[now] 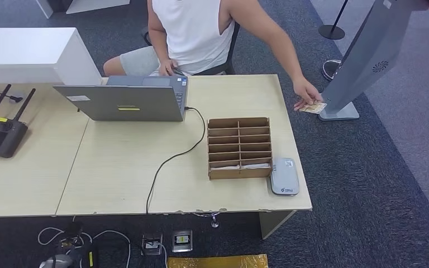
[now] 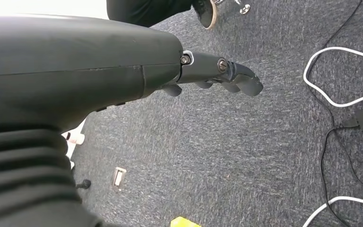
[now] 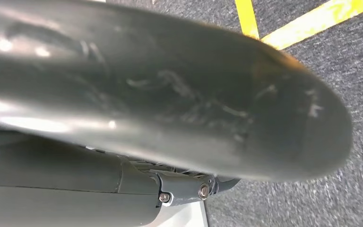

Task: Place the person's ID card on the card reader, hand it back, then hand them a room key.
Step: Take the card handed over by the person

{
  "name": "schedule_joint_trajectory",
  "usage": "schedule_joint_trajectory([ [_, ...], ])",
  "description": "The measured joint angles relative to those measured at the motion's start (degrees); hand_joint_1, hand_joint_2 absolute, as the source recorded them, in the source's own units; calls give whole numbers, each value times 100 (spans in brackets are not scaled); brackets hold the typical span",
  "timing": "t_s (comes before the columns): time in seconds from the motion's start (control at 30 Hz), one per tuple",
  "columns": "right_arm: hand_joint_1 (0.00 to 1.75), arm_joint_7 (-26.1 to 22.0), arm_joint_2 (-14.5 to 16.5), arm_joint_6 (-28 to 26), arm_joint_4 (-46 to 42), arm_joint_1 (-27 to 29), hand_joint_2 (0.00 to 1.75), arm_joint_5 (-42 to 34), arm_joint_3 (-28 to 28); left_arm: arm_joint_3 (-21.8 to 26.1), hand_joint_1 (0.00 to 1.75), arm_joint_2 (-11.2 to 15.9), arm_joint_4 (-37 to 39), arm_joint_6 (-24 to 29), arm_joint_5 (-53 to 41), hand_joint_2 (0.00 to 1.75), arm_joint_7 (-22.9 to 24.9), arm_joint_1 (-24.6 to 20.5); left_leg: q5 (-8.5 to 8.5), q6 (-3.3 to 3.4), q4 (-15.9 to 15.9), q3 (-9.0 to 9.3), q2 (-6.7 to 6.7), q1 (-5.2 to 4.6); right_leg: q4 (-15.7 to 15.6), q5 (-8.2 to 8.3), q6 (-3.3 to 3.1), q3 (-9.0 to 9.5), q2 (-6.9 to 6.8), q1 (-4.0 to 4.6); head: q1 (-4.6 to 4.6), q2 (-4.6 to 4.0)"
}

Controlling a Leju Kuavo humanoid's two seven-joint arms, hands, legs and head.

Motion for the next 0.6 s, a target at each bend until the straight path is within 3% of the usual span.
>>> schedule_joint_trajectory([
  [0.43, 0, 68, 86, 184, 3, 37, 0, 88, -37, -35, 0, 28, 0, 15, 188, 0, -263, 157, 1, 0, -1, -2, -3, 1, 2, 0, 0, 2, -2, 1, 1, 0],
  [0.57, 0, -19, 77, 33, 3, 37, 175, -203, -115, -54, 0, 28, 0, -12, 160, 0, -267, 169, 0, 0, 0, -2, -3, 1, 2, 0, 0, 1, -2, 1, 1, 0],
  [0.6, 0, -64, 67, -51, 3, 33, 175, -301, -151, -64, 0, 28, 0, -20, 157, 0, -267, 169, 0, 0, 0, -2, -3, 1, 2, 0, 0, 1, -2, 1, 1, 0],
])
